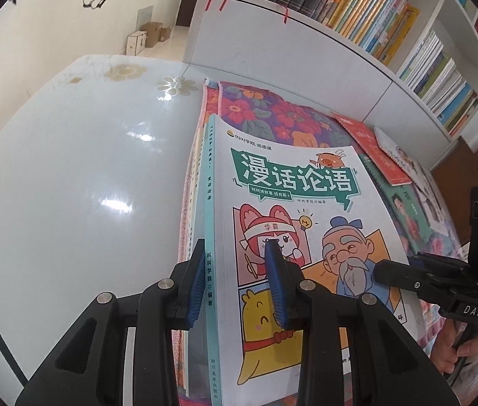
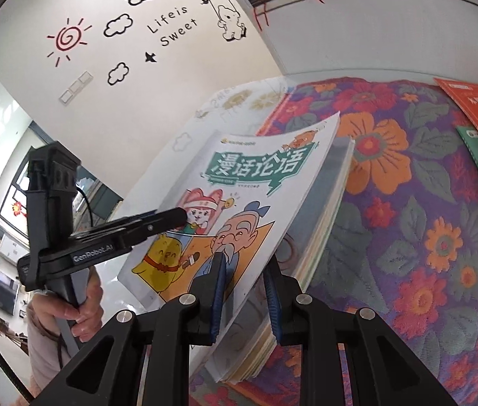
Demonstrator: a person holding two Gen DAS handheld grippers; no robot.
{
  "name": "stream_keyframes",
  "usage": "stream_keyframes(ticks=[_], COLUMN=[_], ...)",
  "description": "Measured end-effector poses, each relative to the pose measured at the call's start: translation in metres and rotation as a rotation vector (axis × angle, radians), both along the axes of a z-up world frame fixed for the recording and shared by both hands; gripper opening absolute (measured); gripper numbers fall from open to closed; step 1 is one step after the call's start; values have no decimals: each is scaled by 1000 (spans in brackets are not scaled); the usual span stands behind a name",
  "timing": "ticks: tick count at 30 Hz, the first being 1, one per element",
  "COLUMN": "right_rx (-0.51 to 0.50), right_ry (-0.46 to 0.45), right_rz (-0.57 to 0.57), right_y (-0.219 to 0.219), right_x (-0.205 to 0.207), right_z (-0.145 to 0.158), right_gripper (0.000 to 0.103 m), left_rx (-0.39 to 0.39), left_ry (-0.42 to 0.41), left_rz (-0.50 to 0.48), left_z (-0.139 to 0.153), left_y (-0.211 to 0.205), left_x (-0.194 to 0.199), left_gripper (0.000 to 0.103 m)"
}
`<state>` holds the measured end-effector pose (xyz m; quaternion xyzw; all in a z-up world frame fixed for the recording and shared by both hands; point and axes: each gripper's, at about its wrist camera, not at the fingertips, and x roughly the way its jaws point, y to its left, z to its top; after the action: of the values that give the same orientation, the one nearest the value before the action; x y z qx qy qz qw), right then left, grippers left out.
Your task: Organize books
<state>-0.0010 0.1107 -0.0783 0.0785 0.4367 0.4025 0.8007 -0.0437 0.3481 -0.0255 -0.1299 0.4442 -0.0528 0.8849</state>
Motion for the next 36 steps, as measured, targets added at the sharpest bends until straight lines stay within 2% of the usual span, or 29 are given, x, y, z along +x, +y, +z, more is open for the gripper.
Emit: stream_keyframes(ticks=[5,8,12,21,23,27,30,36], right_rx=[6,3,11,18,-11,-80,-95,-61], right_ry=[34,35,37,46,28,5,-4,63], right_rz=[-12,-12,-19,-41,-56,-146,-218,-222], right_y=[-4,-4,-4,-5,-3,-7,-18,-38], right_x=[1,0,1,0,-5,-13,-13,-4], right_z=[-8,-8,-9,-9,-6,2,8,5], right_gripper=[22,22,22,22,22,22,22,22], left_rx=[13,82,111,97,107,102,117,88], left_ry=[3,4,14,26,26,19,6,-26], left_rz=[-2,32,23,43,63,95,126,159], left_z=[1,3,2,-2,-1,3,10,28], left_y=[-1,-1,-4,1,2,6,7,1], left_x=[0,-2,1,3,3,1,-3,-9], left_gripper=[30,31,31,31,31,31,32,32])
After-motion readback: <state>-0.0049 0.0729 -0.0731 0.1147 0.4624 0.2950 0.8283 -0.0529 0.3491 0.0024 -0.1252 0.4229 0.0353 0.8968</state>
